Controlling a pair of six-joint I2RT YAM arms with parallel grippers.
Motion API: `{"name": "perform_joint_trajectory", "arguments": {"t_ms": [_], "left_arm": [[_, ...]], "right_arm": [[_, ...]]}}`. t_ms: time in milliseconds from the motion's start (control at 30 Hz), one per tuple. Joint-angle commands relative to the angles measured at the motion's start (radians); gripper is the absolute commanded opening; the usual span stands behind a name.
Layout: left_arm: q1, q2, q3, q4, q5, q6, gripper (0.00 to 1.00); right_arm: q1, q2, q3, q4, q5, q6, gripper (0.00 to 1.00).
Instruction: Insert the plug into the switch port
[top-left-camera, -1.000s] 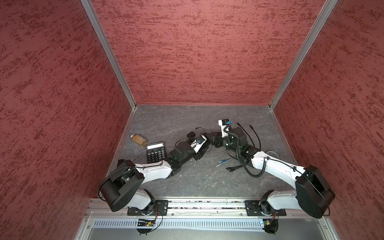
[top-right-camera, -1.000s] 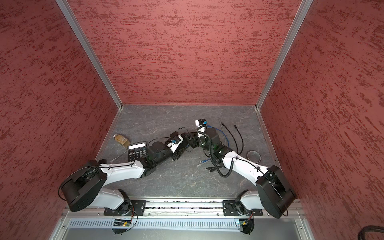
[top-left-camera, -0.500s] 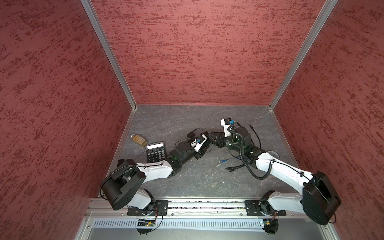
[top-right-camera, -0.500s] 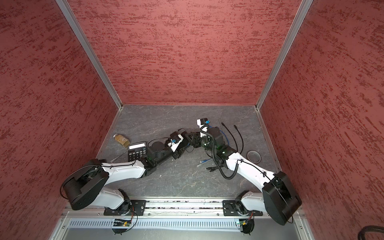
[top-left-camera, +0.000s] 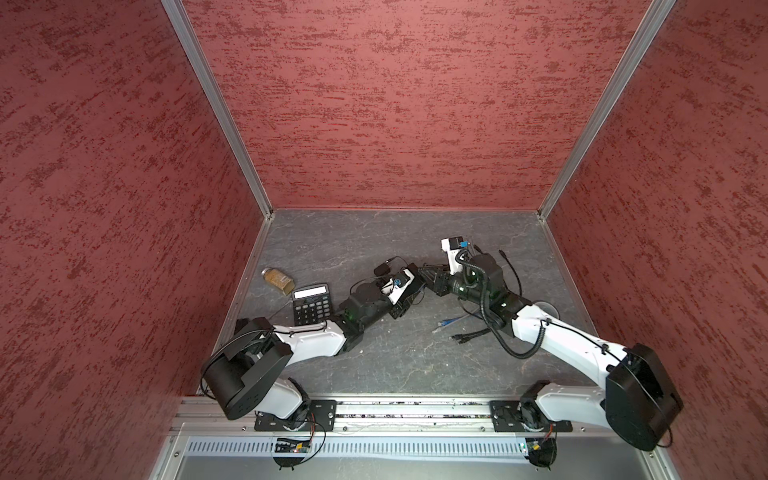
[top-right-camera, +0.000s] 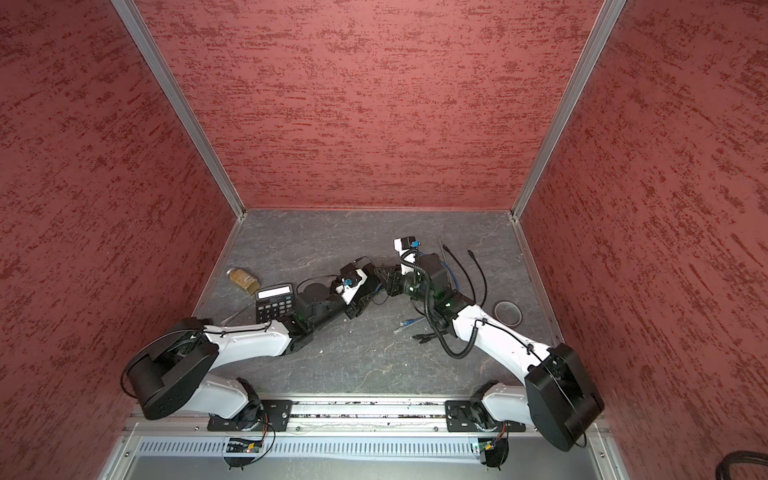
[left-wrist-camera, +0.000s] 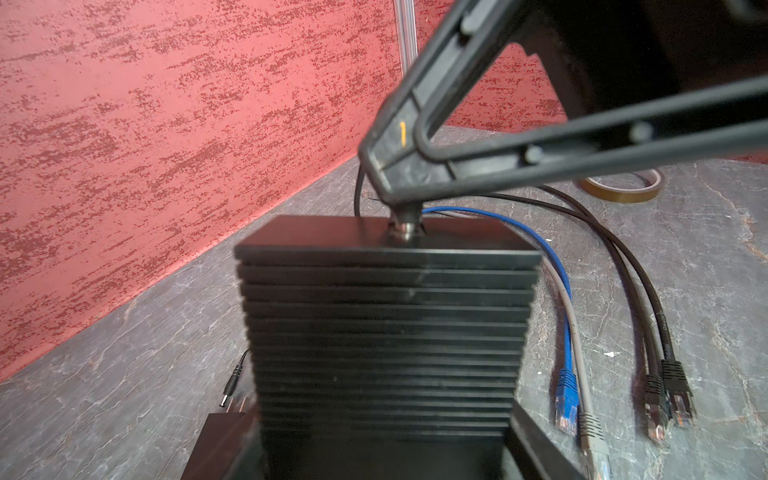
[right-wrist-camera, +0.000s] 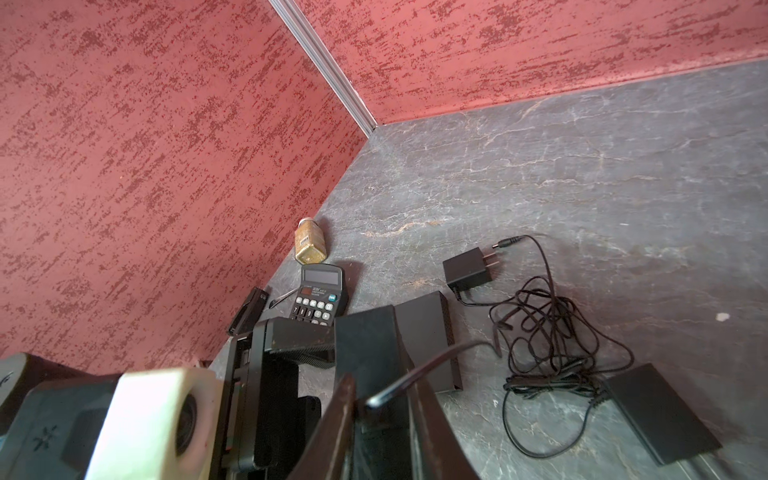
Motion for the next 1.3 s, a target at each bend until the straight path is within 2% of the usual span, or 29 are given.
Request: {"name": "perform_joint_trajectory", "arguments": {"t_ms": [0, 200, 433, 967, 1267], "left_arm": [[-0.006, -0.003, 0.032, 0.055, 0.017, -0.013, 0.35], [-0.007, -0.003, 0.049, 0.021, 0.026, -0.028, 0.35], [-0.012, -0.008, 0.078, 0.01, 0.037, -0.04, 0.33], [-0.014, 0.009, 0.155, 0.262, 0.058, -0.003, 0.3], [0.0, 0.028, 0.259, 0.275, 0.118, 0.03, 0.3]], "right_arm": [[-0.007, 0.005, 0.01, 0.03, -0.013, 0.005, 0.18], [-0.007, 0.008, 0.006, 0.028, -0.032, -0.013, 0.0], [-0.004, 0.018, 0.01, -0.02, -0.046, -0.069, 0.0], [0.037, 0.096, 0.006, -0.055, -0.077, -0.06, 0.0], [0.073, 0.133, 0.024, -0.116, -0.048, -0.092, 0.0]]}}
